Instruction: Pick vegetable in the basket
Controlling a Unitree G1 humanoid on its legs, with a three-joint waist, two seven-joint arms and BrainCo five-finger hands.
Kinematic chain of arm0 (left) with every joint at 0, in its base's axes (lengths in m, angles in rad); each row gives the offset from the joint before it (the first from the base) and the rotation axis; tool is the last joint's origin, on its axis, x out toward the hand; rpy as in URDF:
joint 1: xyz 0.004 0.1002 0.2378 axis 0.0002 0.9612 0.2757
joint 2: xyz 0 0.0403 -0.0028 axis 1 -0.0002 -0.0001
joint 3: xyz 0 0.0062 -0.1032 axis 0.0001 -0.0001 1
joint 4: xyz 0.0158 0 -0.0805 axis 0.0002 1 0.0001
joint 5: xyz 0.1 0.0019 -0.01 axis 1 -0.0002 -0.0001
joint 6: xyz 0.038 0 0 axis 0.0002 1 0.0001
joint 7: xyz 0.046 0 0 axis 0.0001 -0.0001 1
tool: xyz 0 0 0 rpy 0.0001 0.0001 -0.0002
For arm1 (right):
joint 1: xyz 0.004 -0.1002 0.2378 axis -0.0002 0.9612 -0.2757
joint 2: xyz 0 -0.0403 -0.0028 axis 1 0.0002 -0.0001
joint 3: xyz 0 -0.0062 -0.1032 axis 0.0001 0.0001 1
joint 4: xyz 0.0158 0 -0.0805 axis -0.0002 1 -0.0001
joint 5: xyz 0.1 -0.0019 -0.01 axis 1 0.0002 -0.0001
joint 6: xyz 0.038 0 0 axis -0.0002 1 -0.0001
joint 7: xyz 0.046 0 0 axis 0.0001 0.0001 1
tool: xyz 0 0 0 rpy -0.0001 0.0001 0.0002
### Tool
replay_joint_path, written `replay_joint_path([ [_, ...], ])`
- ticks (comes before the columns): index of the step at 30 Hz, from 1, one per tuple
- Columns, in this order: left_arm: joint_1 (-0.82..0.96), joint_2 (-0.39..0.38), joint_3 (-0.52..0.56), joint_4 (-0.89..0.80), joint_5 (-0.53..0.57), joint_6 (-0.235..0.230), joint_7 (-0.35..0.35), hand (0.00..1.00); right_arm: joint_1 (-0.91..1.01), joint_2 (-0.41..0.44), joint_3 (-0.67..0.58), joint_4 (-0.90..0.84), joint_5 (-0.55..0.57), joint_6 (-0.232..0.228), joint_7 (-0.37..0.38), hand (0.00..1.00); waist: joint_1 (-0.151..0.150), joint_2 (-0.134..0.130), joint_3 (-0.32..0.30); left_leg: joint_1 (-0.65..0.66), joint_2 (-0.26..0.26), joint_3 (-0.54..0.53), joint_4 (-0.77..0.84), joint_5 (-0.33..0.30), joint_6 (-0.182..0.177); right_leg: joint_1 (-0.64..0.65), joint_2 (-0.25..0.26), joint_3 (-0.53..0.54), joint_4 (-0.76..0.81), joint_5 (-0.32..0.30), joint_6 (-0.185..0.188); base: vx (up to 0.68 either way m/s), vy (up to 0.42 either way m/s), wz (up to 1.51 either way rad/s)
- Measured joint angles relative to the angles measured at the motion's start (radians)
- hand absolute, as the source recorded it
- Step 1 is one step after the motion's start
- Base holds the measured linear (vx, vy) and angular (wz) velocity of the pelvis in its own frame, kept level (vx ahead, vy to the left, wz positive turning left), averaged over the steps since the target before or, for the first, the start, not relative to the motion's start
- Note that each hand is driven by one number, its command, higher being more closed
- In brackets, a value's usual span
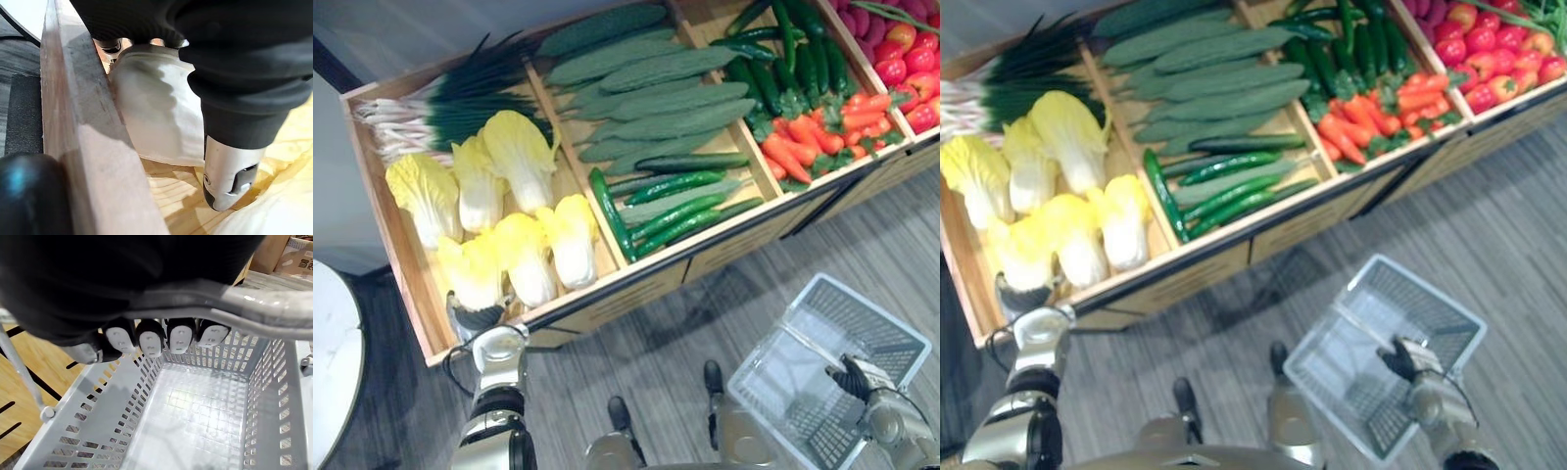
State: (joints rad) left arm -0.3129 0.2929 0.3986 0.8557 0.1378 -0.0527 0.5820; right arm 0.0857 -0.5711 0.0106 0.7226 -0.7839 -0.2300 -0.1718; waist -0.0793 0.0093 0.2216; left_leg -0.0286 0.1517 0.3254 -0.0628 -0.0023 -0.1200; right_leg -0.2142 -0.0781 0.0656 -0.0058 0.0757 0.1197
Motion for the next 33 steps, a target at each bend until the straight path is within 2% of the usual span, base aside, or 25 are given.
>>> replay_joint_path([
  [3, -0.016, 0.028, -0.001, 0.034, 0.007, 0.014, -0.003, 0.0, -0.024, -0.002, 0.009, 0.001, 0.0, -0.001, 0.0, 1.0, 0.001, 0.003, 0.01, -0.004, 0.001, 0.007, -0.001, 0.0, 0.0, -0.008, 0.002, 0.006, 0.001, 0.001, -0.001, 0.02, -0.012, -0.07],
  [4, -0.021, 0.034, -0.001, 0.045, 0.02, 0.019, -0.006, 1.0, -0.03, -0.002, 0.013, 0.001, 0.0, -0.001, 0.0, 1.0, 0.001, 0.006, 0.017, -0.004, 0.001, 0.012, -0.001, 0.0, 0.0, -0.01, 0.003, 0.009, 0.001, 0.002, -0.001, 0.01, -0.009, -0.08],
  [12, -0.038, 0.068, 0.001, 0.102, 0.104, 0.043, -0.009, 1.0, -0.077, -0.003, 0.052, 0.001, 0.002, -0.001, -0.019, 1.0, 0.004, 0.032, 0.032, -0.009, 0.004, 0.033, -0.002, -0.002, -0.002, -0.028, 0.009, 0.031, 0.001, 0.006, -0.002, 0.01, -0.012, -0.08],
  [22, -0.038, 0.086, 0.025, 0.142, 0.1, 0.04, -0.049, 1.0, -0.091, -0.008, 0.079, 0.0, 0.006, -0.01, -0.017, 1.0, 0.002, 0.034, 0.031, 0.0, 0.006, 0.047, -0.001, -0.003, -0.005, -0.021, 0.007, 0.042, -0.011, 0.017, -0.002, 0.0, -0.005, -0.04],
  [25, -0.036, 0.071, 0.032, 0.145, 0.054, 0.038, -0.057, 1.0, -0.081, -0.008, 0.079, 0.002, 0.007, -0.01, -0.013, 1.0, 0.002, 0.034, 0.031, 0.017, 0.007, 0.041, 0.001, -0.003, -0.005, 0.004, 0.005, 0.034, -0.015, 0.018, -0.002, 0.01, -0.008, 0.06],
  [28, -0.036, 0.041, 0.031, 0.127, 0.005, 0.011, -0.054, 1.0, -0.061, -0.009, 0.077, 0.007, 0.007, -0.01, -0.013, 1.0, 0.001, 0.034, 0.03, 0.025, 0.005, 0.015, 0.005, -0.004, -0.005, 0.031, -0.002, 0.011, -0.022, 0.018, -0.002, 0.0, -0.011, 0.2],
  [33, 0.018, -0.059, 0.032, -0.054, -0.126, -0.04, -0.023, 1.0, -0.042, 0.003, 0.063, 0.04, 0.007, 0.003, -0.007, 1.0, 0.003, 0.035, 0.023, 0.033, -0.004, -0.025, 0.013, -0.006, -0.002, 0.063, -0.011, -0.019, -0.026, 0.017, -0.001, -0.02, -0.009, 0.2],
])
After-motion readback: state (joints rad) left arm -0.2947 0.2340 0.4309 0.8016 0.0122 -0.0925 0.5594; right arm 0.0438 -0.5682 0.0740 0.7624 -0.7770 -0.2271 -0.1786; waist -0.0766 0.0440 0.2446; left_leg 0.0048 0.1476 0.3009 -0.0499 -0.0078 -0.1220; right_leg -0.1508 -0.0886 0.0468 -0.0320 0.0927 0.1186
